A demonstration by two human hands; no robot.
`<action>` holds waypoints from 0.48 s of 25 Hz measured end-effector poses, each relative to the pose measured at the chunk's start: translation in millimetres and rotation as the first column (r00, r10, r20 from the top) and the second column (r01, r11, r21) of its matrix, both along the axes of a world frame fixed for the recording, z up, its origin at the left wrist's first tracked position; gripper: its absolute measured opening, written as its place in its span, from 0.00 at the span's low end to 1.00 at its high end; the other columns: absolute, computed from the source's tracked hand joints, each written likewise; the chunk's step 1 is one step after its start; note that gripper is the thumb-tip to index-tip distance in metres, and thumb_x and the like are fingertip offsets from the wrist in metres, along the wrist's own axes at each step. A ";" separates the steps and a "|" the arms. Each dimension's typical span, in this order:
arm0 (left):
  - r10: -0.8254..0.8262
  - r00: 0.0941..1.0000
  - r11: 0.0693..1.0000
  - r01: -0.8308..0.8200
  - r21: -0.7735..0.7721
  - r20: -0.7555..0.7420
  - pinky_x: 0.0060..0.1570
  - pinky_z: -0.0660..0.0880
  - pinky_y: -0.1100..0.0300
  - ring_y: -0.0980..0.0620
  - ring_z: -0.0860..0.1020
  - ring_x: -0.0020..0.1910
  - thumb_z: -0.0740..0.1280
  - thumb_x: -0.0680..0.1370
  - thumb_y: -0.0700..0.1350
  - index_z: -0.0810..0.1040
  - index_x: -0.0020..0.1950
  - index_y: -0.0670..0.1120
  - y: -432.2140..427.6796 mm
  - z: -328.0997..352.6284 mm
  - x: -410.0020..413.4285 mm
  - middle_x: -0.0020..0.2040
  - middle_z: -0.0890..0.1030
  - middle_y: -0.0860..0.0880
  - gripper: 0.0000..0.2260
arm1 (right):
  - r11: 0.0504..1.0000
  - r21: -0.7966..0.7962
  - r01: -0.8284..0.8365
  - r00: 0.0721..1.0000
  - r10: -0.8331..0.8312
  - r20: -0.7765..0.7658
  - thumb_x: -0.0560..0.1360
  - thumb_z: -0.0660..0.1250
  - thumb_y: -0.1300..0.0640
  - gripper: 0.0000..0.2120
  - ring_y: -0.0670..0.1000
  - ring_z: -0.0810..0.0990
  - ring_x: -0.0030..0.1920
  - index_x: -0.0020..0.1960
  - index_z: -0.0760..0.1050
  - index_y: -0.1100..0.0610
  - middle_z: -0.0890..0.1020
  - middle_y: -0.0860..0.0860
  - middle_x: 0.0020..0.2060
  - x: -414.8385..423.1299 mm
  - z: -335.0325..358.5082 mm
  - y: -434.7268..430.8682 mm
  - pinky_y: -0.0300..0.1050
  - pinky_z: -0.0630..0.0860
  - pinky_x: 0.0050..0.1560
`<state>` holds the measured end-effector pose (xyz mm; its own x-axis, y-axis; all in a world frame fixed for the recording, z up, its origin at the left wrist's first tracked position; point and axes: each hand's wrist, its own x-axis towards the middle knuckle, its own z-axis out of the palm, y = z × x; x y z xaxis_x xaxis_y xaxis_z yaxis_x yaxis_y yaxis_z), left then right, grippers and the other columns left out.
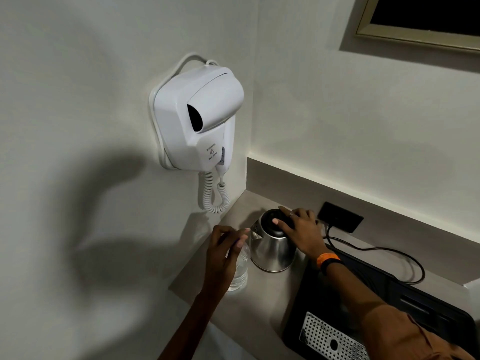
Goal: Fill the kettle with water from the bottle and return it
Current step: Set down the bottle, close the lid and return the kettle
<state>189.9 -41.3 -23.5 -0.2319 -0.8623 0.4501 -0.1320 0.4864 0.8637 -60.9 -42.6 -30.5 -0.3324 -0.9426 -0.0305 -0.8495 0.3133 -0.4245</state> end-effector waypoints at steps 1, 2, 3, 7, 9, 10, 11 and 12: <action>-0.015 1.000 1.000 0.015 -0.003 0.009 0.53 0.73 0.72 0.54 0.80 0.53 0.62 0.83 0.54 0.81 0.63 0.56 0.1 0.9 2.6 0.54 0.78 0.55 0.12 | 1.000 -0.002 -0.013 0.997 0.013 0.077 0.79 0.61 0.37 0.27 0.57 0.67 0.69 0.75 0.69 0.45 0.76 0.52 0.64 -5.6 0.8 1.1 0.60 0.66 0.69; -0.029 0.999 1.000 0.029 -0.006 0.024 0.53 0.74 0.71 0.53 0.80 0.54 0.62 0.83 0.52 0.79 0.67 0.55 -0.4 1.4 4.6 0.55 0.80 0.55 0.14 | 1.000 -0.006 -0.024 0.986 0.024 0.165 0.79 0.64 0.40 0.26 0.56 0.67 0.70 0.74 0.70 0.46 0.77 0.52 0.65 -12.5 3.4 1.4 0.56 0.65 0.70; -0.038 0.999 0.999 0.039 -0.002 0.035 0.53 0.75 0.69 0.53 0.81 0.55 0.62 0.83 0.51 0.78 0.68 0.54 -0.8 1.5 5.9 0.56 0.82 0.56 0.15 | 0.999 -0.010 -0.040 0.968 0.041 0.248 0.79 0.68 0.45 0.24 0.56 0.68 0.71 0.73 0.72 0.49 0.77 0.53 0.66 -20.0 7.8 1.0 0.50 0.64 0.70; -0.038 0.999 0.996 0.039 0.085 -0.012 0.61 0.79 0.55 0.54 0.82 0.62 0.61 0.82 0.51 0.78 0.67 0.50 -1.9 0.1 7.6 0.61 0.84 0.57 0.16 | 0.977 0.043 -0.207 0.946 0.189 0.264 0.70 0.71 0.68 0.27 0.58 0.77 0.66 0.68 0.76 0.57 0.80 0.58 0.65 -40.8 20.0 0.4 0.50 0.73 0.68; -0.035 0.999 0.995 0.034 0.096 0.007 0.64 0.77 0.52 0.53 0.79 0.66 0.61 0.82 0.52 0.77 0.68 0.54 0.4 1.7 6.6 0.63 0.82 0.57 0.15 | 0.969 0.069 -0.236 0.969 0.230 0.086 0.71 0.68 0.69 0.28 0.60 0.76 0.66 0.71 0.74 0.58 0.79 0.59 0.65 -42.1 16.8 0.4 0.55 0.73 0.67; -0.023 0.999 0.997 0.020 0.078 0.026 0.67 0.74 0.54 0.53 0.77 0.69 0.61 0.81 0.52 0.76 0.68 0.57 3.7 3.5 6.3 0.66 0.79 0.57 0.15 | 0.972 0.058 -0.228 0.974 0.227 0.020 0.72 0.66 0.69 0.27 0.61 0.76 0.65 0.71 0.73 0.57 0.79 0.59 0.63 -42.3 14.7 0.5 0.56 0.74 0.66; 0.002 0.999 1.000 -0.003 0.031 0.047 0.71 0.71 0.57 0.53 0.73 0.72 0.63 0.81 0.52 0.74 0.69 0.58 7.7 6.0 5.6 0.70 0.76 0.56 0.17 | 0.975 0.049 -0.218 0.975 0.220 -0.023 0.73 0.66 0.69 0.27 0.61 0.77 0.64 0.70 0.74 0.56 0.79 0.58 0.62 -43.0 13.5 0.7 0.56 0.76 0.63; 0.034 0.997 0.999 -0.031 -0.043 0.070 0.74 0.68 0.59 0.51 0.68 0.76 0.64 0.80 0.51 0.73 0.70 0.56 12.6 8.5 5.5 0.74 0.72 0.52 0.18 | 0.976 0.045 -0.214 0.975 0.216 -0.044 0.73 0.66 0.68 0.26 0.60 0.77 0.63 0.69 0.74 0.55 0.80 0.57 0.61 -43.2 12.9 1.4 0.56 0.76 0.62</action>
<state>195.5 -28.7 -15.0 -0.2368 -0.8505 0.4697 -0.2087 0.5166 0.8304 -104.1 -41.2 -17.6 -0.1237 -0.9906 -0.0587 -0.9179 0.1367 -0.3725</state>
